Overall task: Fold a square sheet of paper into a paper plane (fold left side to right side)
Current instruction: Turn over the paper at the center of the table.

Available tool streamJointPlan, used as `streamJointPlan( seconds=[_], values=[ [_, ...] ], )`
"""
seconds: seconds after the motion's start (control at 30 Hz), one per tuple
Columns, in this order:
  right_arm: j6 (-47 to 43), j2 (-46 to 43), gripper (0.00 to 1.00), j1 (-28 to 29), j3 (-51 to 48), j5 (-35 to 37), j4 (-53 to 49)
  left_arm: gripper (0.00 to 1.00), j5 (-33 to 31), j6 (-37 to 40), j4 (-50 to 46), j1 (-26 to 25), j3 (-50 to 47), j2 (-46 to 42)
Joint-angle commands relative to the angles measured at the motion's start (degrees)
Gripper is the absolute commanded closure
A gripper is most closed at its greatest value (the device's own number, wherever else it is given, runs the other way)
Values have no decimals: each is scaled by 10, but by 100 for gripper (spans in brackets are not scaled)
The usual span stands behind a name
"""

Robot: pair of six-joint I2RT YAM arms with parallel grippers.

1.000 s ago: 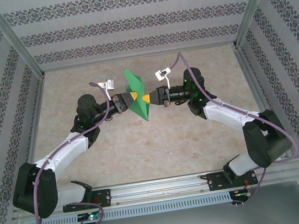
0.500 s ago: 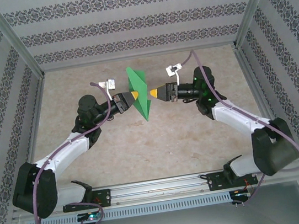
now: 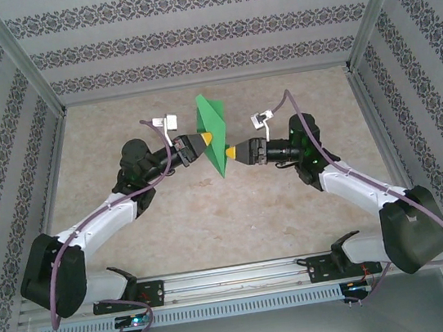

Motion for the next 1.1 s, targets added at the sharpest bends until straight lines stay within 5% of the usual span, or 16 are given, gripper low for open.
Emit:
streamJointPlan(
  seconds=[0.0, 0.93, 1.07],
  values=[
    [9, 1, 15, 18, 3, 13, 47, 90, -3, 9, 48, -11, 17, 8],
    [-21, 4, 77, 25, 27, 59, 34, 89, -19, -19, 93, -18, -5, 44],
    [-33, -4, 83, 25, 26, 66, 20, 82, -23, -17, 94, -18, -9, 46]
  ],
)
